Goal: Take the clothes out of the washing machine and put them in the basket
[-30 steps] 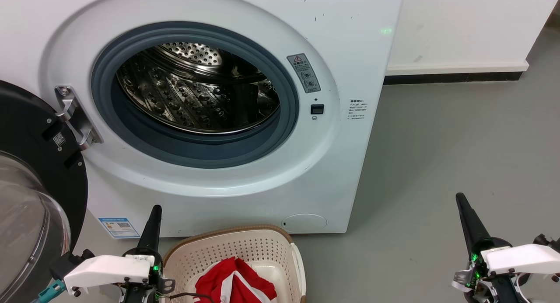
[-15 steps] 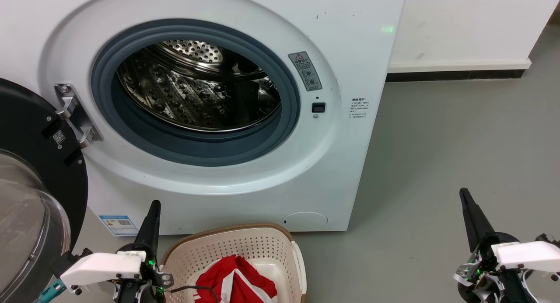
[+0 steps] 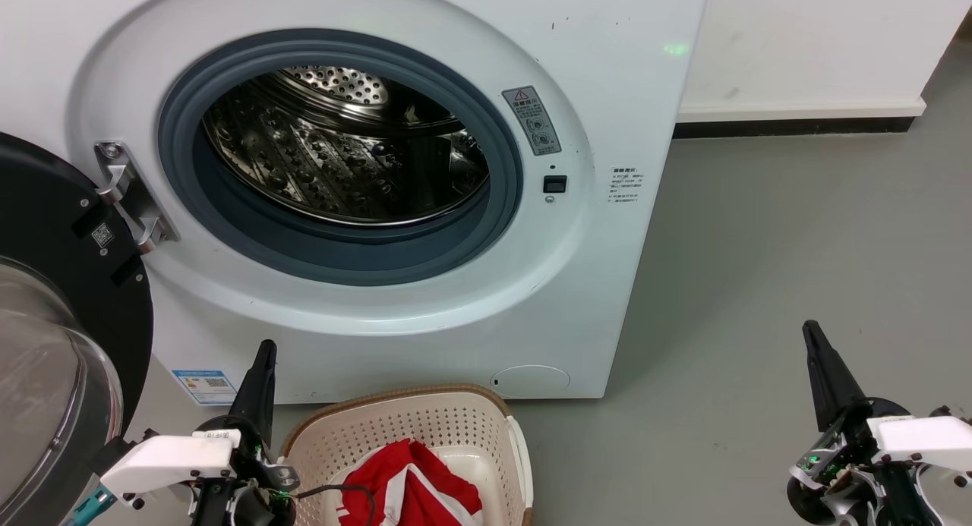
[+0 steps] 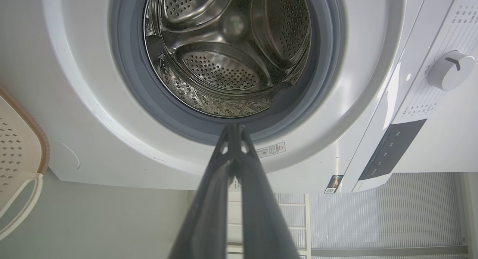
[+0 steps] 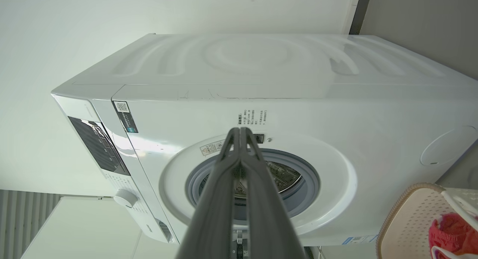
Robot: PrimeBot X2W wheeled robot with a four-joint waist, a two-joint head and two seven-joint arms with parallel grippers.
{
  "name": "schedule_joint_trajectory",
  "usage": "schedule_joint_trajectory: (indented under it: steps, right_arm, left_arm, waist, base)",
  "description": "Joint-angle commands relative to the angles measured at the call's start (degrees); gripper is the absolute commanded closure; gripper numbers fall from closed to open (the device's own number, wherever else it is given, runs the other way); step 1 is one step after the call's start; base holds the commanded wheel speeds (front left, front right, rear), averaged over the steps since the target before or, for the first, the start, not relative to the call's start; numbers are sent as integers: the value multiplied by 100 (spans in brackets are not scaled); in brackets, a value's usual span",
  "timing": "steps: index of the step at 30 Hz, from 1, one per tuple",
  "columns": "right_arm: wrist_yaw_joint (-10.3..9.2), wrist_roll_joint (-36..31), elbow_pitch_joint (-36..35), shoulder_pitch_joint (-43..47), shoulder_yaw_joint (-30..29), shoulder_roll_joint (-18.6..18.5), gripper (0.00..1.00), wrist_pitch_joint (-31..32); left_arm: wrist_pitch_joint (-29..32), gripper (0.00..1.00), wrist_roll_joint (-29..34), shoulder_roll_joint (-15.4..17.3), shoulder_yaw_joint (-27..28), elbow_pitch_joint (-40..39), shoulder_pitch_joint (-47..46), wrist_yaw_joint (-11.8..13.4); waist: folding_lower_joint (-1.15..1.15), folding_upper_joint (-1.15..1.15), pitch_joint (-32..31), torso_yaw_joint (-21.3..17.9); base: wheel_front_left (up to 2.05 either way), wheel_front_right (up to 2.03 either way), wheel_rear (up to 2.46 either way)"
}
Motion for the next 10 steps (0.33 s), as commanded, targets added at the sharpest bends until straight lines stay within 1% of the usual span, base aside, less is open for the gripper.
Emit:
schedule_joint_trajectory:
  steps: [1, 10]
  right_arm:
    - [0, 86, 21, -87, -14, 12, 100, 21]
    - [0, 32, 19, -85, -33, 29, 100, 43]
  left_arm:
    - [33, 100, -84, -3, 24, 18, -56, -30]
    - [27, 100, -59, -3, 21, 11, -53, -30]
  waist:
    - [0, 0, 3, 1]
    - [0, 0, 2, 1]
  base:
    - [0, 0, 0]
    - [0, 0, 0]
